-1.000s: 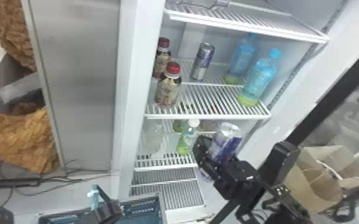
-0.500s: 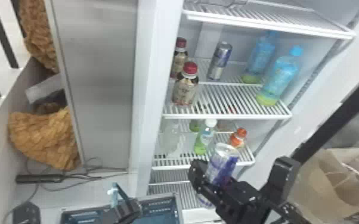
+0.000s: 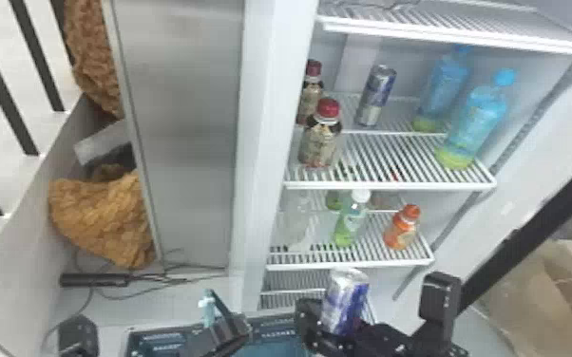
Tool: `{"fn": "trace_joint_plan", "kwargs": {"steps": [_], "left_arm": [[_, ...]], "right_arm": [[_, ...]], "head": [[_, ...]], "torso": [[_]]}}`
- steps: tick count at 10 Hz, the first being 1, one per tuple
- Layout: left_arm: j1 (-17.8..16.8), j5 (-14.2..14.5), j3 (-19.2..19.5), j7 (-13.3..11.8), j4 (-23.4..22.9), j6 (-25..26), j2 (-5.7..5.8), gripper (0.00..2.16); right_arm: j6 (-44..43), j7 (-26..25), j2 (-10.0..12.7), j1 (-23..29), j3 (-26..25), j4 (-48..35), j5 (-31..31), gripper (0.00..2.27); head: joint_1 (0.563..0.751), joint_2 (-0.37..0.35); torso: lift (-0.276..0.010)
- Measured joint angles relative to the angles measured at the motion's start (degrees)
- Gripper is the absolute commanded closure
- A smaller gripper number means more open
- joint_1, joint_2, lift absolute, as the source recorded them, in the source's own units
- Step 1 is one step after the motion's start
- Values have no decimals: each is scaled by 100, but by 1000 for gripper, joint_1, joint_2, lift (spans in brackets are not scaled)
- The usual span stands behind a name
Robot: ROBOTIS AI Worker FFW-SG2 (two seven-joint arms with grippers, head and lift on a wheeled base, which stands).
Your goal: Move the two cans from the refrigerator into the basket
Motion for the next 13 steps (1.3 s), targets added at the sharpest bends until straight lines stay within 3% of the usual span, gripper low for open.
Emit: {"fn": "trace_joint_plan", "kwargs": {"steps": [4, 5, 7, 9, 13], "left_arm": [[-20, 0, -11, 9, 0, 0, -1, 1191], [-25, 0, -11, 8, 0, 0, 4, 1191], [-47, 0, -21, 8, 0, 0, 13, 1191], [-49, 0, -32, 8, 0, 0, 17, 1191], [-50, 3, -43, 10, 0, 0, 31, 1191]], "right_arm": [[562, 383, -34, -162, 56, 138, 114, 1248], [640, 447, -36, -202, 55, 136, 199, 1156], [794, 543, -53, -271, 55, 133, 252, 693], [848, 586, -69, -314, 75, 128, 279, 391], [810, 595, -70, -319, 66, 101, 321, 306]], "head": [[695, -158], [695, -158], [695, -157], [695, -155], [695, -156]], "torso": [[-31], [-31], [-31], [-31], [-31]]}}
